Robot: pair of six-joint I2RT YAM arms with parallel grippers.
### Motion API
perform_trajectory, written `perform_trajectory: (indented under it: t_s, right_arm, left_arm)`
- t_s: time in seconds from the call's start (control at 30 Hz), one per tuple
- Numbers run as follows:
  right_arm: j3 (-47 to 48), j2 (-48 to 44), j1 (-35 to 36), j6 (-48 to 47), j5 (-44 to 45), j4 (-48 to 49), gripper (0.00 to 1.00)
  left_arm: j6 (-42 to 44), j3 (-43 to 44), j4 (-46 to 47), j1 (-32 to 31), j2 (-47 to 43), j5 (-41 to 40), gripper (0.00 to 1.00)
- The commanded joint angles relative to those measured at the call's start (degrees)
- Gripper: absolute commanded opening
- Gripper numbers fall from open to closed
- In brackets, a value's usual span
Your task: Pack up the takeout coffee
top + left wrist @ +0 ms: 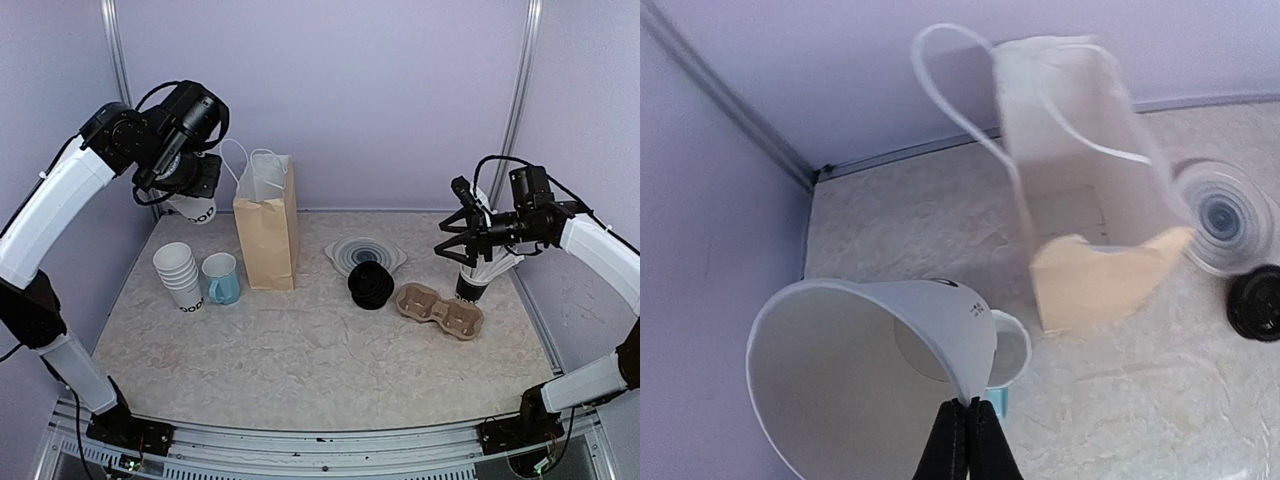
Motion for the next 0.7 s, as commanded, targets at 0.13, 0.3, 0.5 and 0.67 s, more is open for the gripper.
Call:
perform_trajectory:
  t_s: [0.13,0.3,0.5,0.67]
  right_arm:
    - [4.68,3.33,4.87,-3.95,3.14,-5.06,0.8]
    - [6.88,6.14,10.21,-6.22,10.98,-6.71,0.74]
    - [10.56,9.36,12.63,-6.44,15.19,-7.84,0.66]
    - [11.19,10.06,13.27,-6.16,14.69,-8.35,0.66]
  left_arm:
    - [15.52,-10.51,6.12,-24.16,1.17,-0.94,0.0]
    - [18.37,-19.95,11.28,-30.36,2.83,7.62,0.0]
    - [19.44,-28.81,24.06,-30.48,4.62,20.14,0.0]
    - [19.47,-29.91,28.63,-31.13,7.75,22.81,0.0]
